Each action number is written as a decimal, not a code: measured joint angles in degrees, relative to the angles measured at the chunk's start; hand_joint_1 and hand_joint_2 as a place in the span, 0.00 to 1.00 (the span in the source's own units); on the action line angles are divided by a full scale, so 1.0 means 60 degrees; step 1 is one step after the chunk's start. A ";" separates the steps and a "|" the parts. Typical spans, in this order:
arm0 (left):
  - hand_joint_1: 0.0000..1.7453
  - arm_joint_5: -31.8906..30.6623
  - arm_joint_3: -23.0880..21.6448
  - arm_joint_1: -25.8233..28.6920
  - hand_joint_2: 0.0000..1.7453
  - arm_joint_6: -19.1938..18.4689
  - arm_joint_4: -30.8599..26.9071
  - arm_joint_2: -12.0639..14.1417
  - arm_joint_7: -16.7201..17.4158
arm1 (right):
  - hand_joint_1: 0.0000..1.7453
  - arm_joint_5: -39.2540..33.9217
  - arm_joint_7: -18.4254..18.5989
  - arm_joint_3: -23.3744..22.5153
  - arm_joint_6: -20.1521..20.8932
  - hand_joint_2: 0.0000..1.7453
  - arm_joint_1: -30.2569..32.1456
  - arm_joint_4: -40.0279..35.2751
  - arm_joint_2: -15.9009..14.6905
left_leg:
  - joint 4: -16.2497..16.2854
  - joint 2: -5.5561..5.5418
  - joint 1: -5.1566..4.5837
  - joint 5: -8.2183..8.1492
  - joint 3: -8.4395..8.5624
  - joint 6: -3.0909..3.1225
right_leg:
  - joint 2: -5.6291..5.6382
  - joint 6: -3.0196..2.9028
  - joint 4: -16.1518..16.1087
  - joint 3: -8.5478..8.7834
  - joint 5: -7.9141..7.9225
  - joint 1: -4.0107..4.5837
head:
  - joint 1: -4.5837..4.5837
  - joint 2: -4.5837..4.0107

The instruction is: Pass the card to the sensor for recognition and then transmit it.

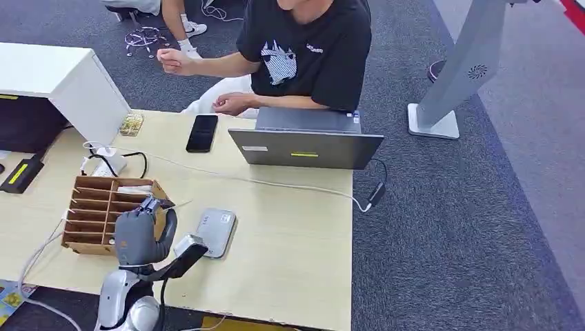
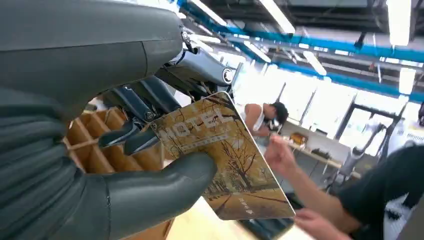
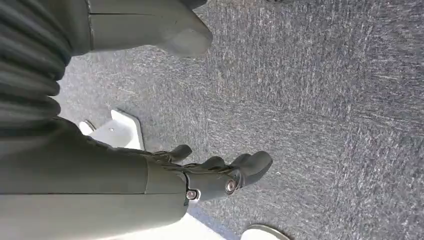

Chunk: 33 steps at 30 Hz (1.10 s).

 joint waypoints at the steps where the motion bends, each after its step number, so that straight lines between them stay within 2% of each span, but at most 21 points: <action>1: 1.00 0.0004 0.0040 -0.0012 1.00 0.0000 -0.0137 0.0025 -0.0011 | 0.00 0.0004 0.0000 0.0000 0.0000 1.00 0.0002 0.0000 0.0000 | 0.0000 0.0001 0.0000 0.0000 0.0000 0.0000 | 0.0001 0.0000 0.0000 0.0000 0.0000 0.0000 | 0.0000 0.0000; 8: 1.00 -0.0099 0.0226 -0.0354 1.00 0.0521 -0.1034 0.0266 -0.0229 | 0.00 0.0080 0.0069 -0.0004 0.0011 1.00 0.0006 0.0000 -0.0007 | 0.0000 -0.0001 0.0000 0.0000 0.0001 0.0000 | 0.0000 0.0000 0.0000 -0.0002 0.0000 0.0000 | 0.0000 0.0000; 13: 1.00 -0.0908 0.0576 -0.1143 1.00 0.0342 -0.1220 0.0645 0.0256 | 0.00 0.0339 0.0204 -0.0007 0.0036 1.00 0.0002 0.0000 -0.0018 | 0.0000 -0.0002 0.0003 0.0006 0.0002 -0.0002 | -0.0001 -0.0002 0.0003 -0.0003 0.0002 0.0002 | 0.0000 0.0000; 16: 1.00 -0.1708 0.0764 -0.1813 1.00 0.0244 -0.0817 0.0961 0.0692 | 0.00 0.0510 0.0295 -0.0007 0.0080 1.00 -0.0010 0.0000 -0.0025 | 0.0000 -0.0002 0.0002 0.0007 0.0002 -0.0001 | -0.0001 -0.0002 0.0004 0.0000 0.0003 0.0002 | 0.0000 0.0000; 21: 1.00 -0.1894 0.0917 -0.2463 1.00 0.0284 -0.0091 0.1285 0.0790 | 0.00 0.0525 0.0342 -0.0007 0.0087 1.00 -0.0023 0.0000 -0.0033 | 0.0000 0.0002 0.0002 0.0007 0.0000 -0.0001 | 0.0006 -0.0001 0.0004 -0.0001 0.0004 0.0001 | 0.0000 0.0000; 26: 1.00 -0.1931 0.0958 -0.2616 1.00 0.0306 0.0204 0.1377 0.0794 | 0.00 0.0525 0.0342 -0.0007 0.0087 1.00 -0.0041 0.0000 -0.0040 | 0.0000 0.0003 0.0001 0.0005 -0.0003 -0.0001 | 0.0006 -0.0002 0.0002 -0.0007 0.0002 0.0001 | -0.0003 0.0000; 29: 1.00 -0.2033 0.0983 -0.2752 1.00 0.0288 0.0413 0.1388 0.1020 | 0.00 0.0532 0.0346 -0.0007 0.0102 1.00 -0.0050 0.0000 -0.0044 | 0.0000 0.0003 0.0001 0.0004 -0.0005 -0.0001 | 0.0006 -0.0002 0.0001 -0.0011 0.0002 0.0001 | 0.0000 0.0000; 33: 1.00 -0.2197 0.1093 -0.3198 1.00 0.0441 0.1357 0.1475 0.1290 | 0.00 0.0579 0.0365 -0.0007 0.0178 1.00 -0.0056 0.0000 -0.0051 | 0.0000 0.0008 0.0002 0.0007 -0.0003 -0.0002 | 0.0008 -0.0003 0.0004 -0.0011 0.0003 0.0002 | 0.0000 0.0000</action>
